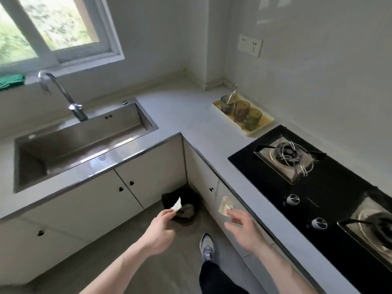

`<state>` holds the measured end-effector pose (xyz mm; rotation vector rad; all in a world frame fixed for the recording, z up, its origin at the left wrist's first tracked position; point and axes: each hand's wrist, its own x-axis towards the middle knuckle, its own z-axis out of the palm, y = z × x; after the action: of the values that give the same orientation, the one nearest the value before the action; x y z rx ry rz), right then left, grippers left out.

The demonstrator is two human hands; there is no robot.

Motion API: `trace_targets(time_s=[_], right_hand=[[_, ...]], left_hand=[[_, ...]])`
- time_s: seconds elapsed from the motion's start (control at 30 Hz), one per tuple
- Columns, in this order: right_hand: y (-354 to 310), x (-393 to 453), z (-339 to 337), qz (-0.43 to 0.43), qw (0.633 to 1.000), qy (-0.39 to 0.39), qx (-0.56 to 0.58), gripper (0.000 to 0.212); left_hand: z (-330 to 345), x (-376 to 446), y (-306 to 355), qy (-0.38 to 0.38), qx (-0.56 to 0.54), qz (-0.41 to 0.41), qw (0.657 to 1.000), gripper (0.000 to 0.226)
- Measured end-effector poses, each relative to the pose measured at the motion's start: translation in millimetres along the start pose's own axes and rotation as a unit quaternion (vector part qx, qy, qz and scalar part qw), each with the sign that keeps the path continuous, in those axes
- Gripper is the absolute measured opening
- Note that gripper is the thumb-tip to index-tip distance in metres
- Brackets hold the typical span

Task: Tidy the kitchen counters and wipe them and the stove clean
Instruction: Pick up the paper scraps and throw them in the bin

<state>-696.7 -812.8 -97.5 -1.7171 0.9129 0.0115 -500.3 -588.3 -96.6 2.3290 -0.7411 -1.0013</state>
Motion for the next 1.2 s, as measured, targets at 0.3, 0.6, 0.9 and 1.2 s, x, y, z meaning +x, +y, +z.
trace_targets(time_s=[0.3, 0.6, 0.9, 1.2], right_hand=[[-23, 126, 29, 0.034, 0.996, -0.081, -0.018, 0.047], [-46, 219, 37, 0.073, 0.983, -0.15, -0.081, 0.049], [-59, 278, 62, 0.081, 0.966, -0.181, -0.168, 0.051], [-76, 319, 95, 0.11, 0.944, -0.217, -0.224, 0.057]], left_hand=[[-20, 104, -3, -0.037, 0.009, -0.075, 0.996, 0.073], [-39, 211, 7, -0.074, -0.009, -0.152, 0.986, 0.069], [-56, 278, -7, -0.09, -0.062, -0.188, 0.976, 0.065], [-102, 220, -44, -0.006, -0.122, -0.202, 0.972, 0.069]])
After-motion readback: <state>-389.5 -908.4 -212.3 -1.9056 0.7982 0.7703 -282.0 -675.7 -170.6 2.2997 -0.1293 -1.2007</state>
